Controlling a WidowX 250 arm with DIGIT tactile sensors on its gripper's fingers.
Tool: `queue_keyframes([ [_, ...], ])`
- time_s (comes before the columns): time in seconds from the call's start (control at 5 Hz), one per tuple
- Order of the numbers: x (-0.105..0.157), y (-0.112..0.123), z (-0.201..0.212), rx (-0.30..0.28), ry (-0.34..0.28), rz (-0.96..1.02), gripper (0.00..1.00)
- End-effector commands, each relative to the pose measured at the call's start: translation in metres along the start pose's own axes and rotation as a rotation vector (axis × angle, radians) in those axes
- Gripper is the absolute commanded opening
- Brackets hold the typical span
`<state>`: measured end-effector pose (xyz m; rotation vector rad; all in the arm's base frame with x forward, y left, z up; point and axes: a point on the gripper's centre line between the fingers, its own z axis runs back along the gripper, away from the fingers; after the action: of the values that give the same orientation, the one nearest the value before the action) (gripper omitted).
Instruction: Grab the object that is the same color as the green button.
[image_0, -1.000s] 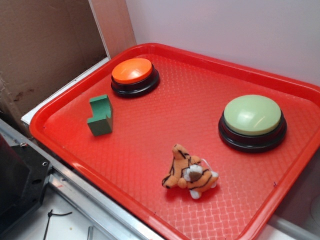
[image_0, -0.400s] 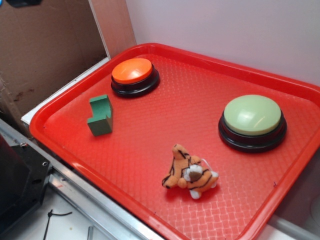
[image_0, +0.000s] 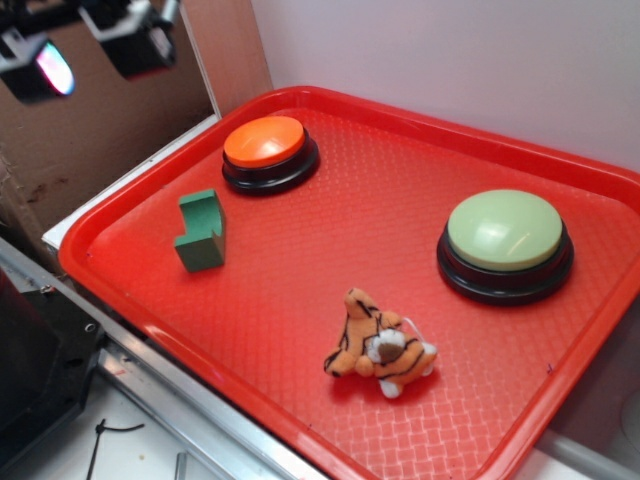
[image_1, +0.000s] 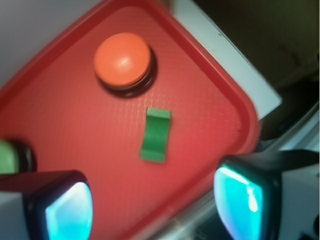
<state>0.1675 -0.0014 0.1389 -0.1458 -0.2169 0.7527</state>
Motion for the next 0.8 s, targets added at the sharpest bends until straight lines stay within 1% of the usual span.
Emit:
queue_keyframes([
  [0.0,0.000,0.000,-0.057,0.016,-0.056,0.203,1.00],
  [0.2,0.001,0.000,-0.081,0.034,-0.048,0.251,1.00],
  [0.4,0.005,0.002,-0.104,0.076,-0.033,0.257,1.00],
  [0.6,0.003,0.004,-0.120,0.104,-0.013,0.264,1.00],
])
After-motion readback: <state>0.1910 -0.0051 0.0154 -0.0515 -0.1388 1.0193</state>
